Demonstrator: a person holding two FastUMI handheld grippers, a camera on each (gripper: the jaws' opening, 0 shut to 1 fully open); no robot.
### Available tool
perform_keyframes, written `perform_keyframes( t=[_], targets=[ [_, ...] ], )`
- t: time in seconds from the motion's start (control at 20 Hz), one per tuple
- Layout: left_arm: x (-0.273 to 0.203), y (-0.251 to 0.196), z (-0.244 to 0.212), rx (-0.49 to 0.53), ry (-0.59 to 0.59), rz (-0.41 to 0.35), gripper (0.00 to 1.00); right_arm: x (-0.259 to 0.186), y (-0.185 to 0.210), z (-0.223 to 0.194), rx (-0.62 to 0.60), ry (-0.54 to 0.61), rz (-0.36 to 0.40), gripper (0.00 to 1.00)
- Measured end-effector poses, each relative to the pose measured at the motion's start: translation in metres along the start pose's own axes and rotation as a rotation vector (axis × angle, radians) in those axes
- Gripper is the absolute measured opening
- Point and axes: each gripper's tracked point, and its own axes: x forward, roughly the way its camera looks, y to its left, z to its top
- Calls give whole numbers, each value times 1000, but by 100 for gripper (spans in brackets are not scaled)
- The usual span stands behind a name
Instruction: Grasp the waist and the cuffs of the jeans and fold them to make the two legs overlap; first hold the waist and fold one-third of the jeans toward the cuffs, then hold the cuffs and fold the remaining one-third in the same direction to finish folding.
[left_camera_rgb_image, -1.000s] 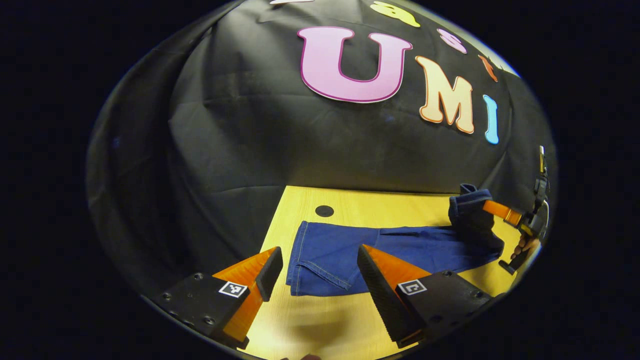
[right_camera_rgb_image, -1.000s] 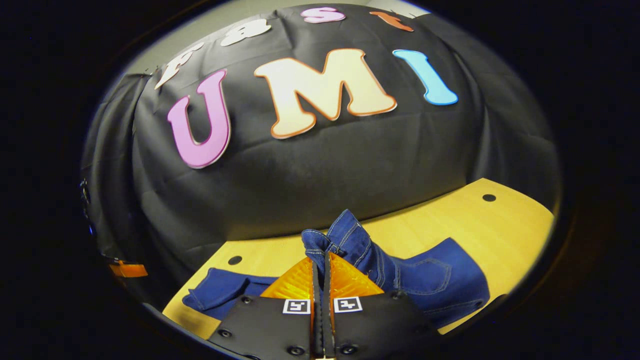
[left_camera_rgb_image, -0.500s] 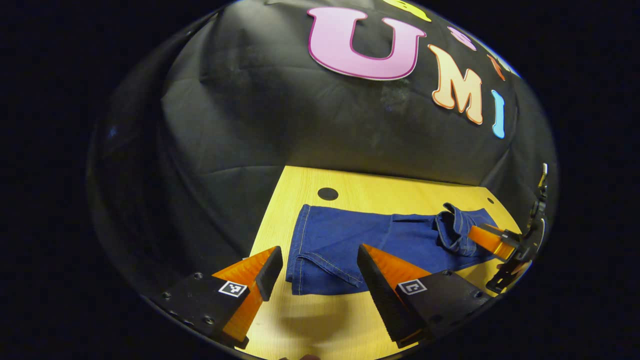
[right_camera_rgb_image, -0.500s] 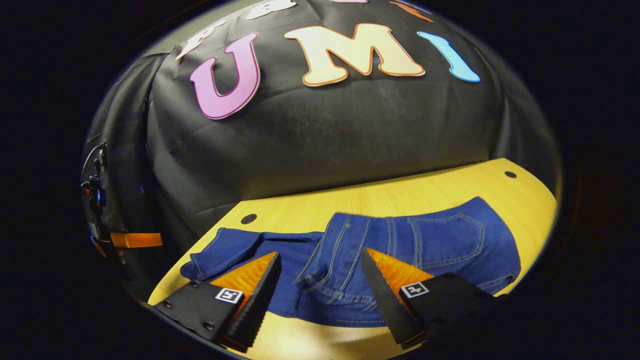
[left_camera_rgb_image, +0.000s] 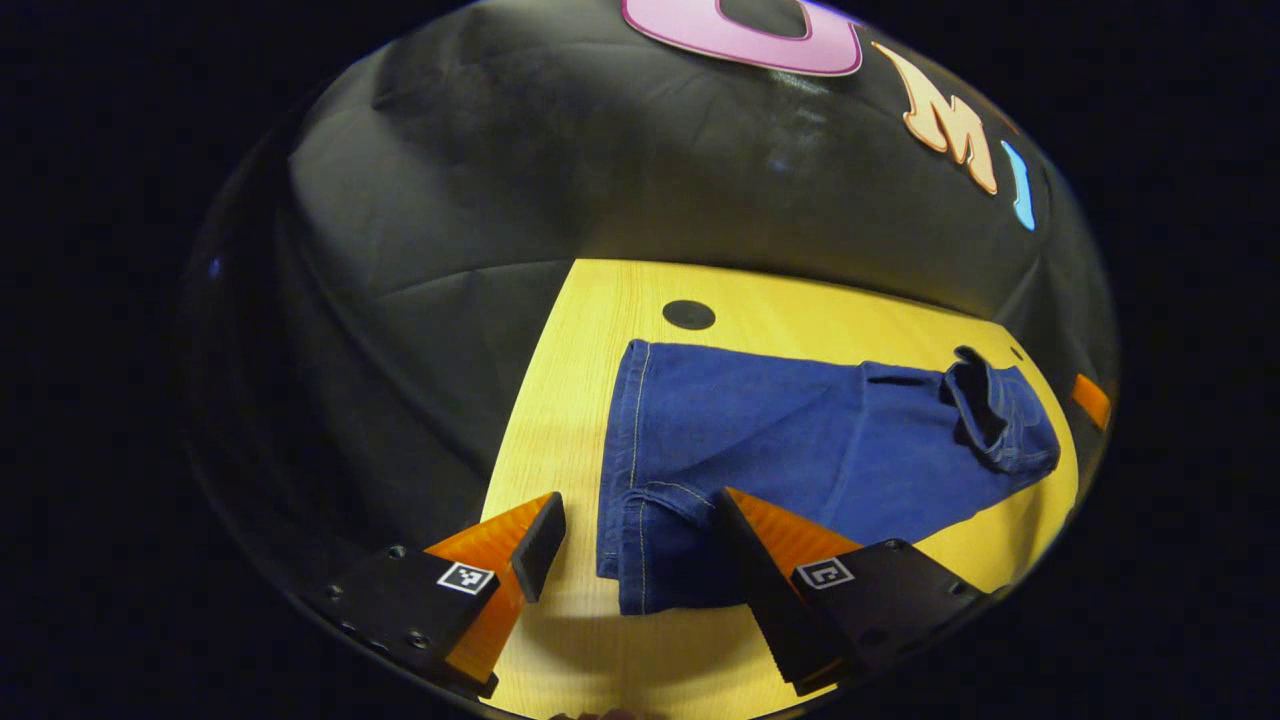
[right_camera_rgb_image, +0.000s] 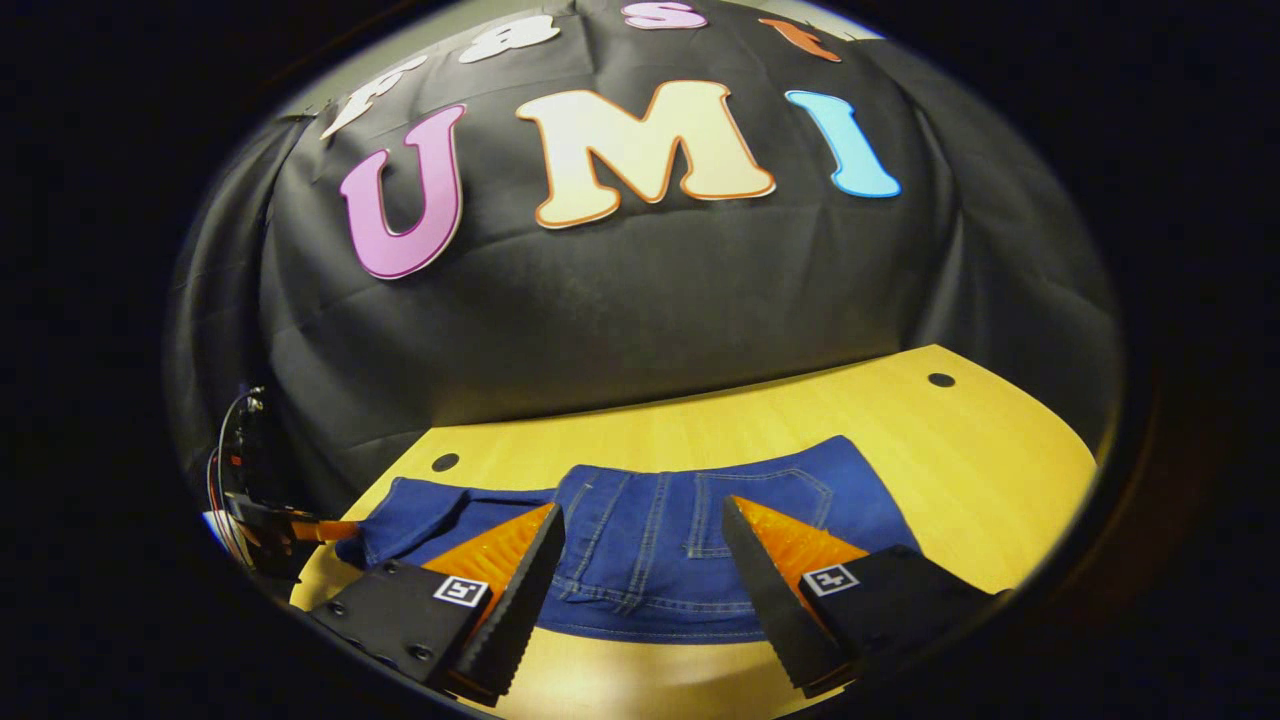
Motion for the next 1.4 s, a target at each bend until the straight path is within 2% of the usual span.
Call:
perform_keyframes(
  t=[0.05,0.15,0.2,0.25,0.3,0.4,0.5,0.55,0.65,0.7,0.75,0.8,0.85,0.95,1.05,1.25,1.3,1.35,1.4],
  targets=[
    [5,-2,-7,6,26,-13,94,-2,-5,0,0,-1,-10,94],
    [11,-4,-6,17,24,-20,94,-7,-13,-1,-1,4,-28,98],
    [10,-3,-7,22,37,-26,94,-10,-17,-3,4,7,-34,94],
    [8,-5,-7,20,31,-33,93,-13,-18,-2,11,8,-38,98],
    [8,-8,-8,16,32,-42,94,-14,-20,-4,18,8,-40,98],
    [8,-15,-6,-1,20,-67,87,-16,-22,-3,33,9,-42,98],
    [9,-26,-6,-10,27,-101,65,-16,-22,-3,46,11,-41,93],
    [12,-35,-6,-25,26,-129,49,-16,-22,-1,50,8,-39,98],
    [12,-36,-6,-40,26,-112,18,-14,-19,1,61,2,-28,98],
    [11,-37,-6,-39,36,-109,14,-15,-19,3,62,-2,-24,98],
    [10,-38,-5,-31,35,-107,14,-14,-20,4,64,-3,-18,93],
    [9,-38,-5,-26,45,-94,7,-15,-20,5,65,-4,-11,98],
    [7,-38,-5,-22,63,-83,0,-17,-21,8,62,-12,-1,98],
    [-5,-46,7,-13,47,-72,0,-21,-26,19,44,-43,10,98],
    [-29,-66,26,-14,7,-94,0,-26,-33,24,37,-52,26,98],
    [-64,-118,77,-7,-69,-149,0,-43,-50,39,32,-62,59,98],
    [-73,-137,91,-4,-90,-168,0,-46,-56,39,28,-54,67,93],
    [-80,-155,100,1,-111,-184,0,-49,-63,41,27,-47,73,98],
    [-87,-174,110,9,-136,-200,0,-53,-69,45,30,-45,81,93]
  ],
)
